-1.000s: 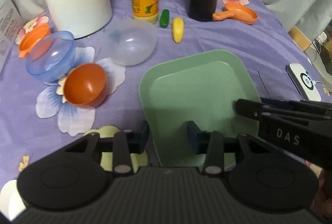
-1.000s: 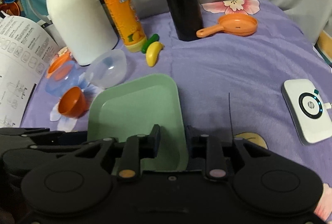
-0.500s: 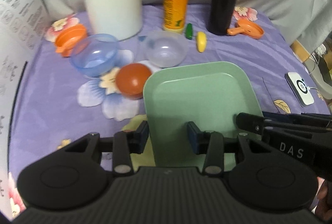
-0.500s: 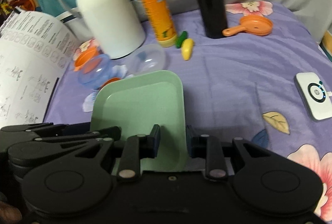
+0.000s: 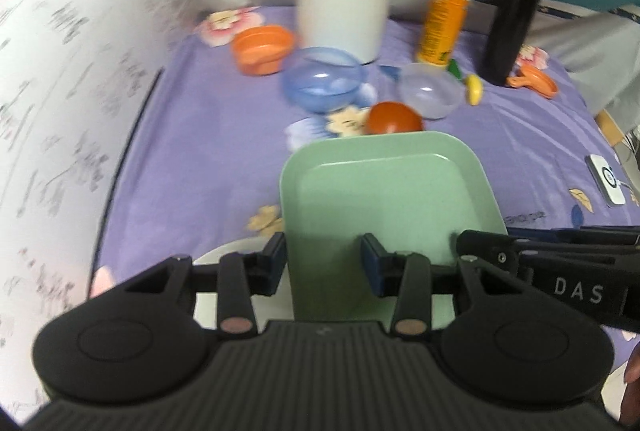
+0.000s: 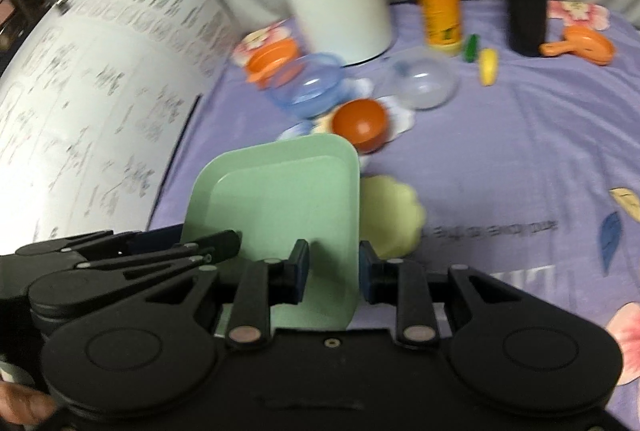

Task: Organize plates and bowls
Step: 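Carry the green tray onto the white plate and open both grippers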

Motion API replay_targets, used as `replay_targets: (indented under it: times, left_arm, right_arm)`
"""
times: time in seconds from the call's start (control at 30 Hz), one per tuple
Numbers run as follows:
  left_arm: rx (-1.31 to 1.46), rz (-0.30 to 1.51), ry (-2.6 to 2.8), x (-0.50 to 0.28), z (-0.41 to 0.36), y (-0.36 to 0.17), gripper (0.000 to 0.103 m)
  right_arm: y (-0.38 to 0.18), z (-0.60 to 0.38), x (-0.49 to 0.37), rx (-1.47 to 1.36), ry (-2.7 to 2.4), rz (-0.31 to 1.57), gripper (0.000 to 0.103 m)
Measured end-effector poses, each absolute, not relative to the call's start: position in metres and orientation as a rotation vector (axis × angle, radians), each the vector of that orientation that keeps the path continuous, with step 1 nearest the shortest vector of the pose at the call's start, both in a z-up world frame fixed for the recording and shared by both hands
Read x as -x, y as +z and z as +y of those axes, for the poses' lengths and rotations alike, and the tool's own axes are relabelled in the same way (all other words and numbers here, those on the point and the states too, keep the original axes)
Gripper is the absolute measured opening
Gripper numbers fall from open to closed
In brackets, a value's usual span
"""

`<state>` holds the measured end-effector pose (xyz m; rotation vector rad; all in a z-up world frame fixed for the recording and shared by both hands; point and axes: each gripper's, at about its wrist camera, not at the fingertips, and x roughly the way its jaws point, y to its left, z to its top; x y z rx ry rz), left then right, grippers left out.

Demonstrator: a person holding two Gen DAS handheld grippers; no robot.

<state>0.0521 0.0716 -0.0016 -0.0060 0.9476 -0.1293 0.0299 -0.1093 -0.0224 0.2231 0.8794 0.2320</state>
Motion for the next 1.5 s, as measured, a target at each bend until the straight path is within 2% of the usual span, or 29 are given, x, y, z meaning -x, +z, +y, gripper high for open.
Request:
replay_targets:
  times: [0.4,1.3,1.33,1.43,1.5]
  left_arm:
    - [0.027,0.97,-0.078,-0.015,0.141,-0.018,0.04]
    - [0.029,1.033,-0.115,-0.015,0.151,-0.062,0.043]
    - [0.028,1.033,-0.114,-0.015,0.151,-0.063,0.045]
    - [0.027,1.018,-0.084,-0.014,0.152,-0.059,0.06]
    - [0.034,0.997,-0.061,-0.015,0.157,-0.053,0.078]
  right_arm:
    - [-0.041,-0.03,-0.019,-0.152,0.324,0.971,0.027]
    - [-0.079,-0.01,-0.015,-0.107,0.308,1.06,0.029]
    - [-0.079,-0.01,-0.015,-0.106,0.31,1.061,0.031]
    - [-0.078,-0.011,-0.015,-0.097,0.3,1.05,0.059]
    - [-0.072,-0.014,-0.014,-0.092,0.29,1.02,0.073]
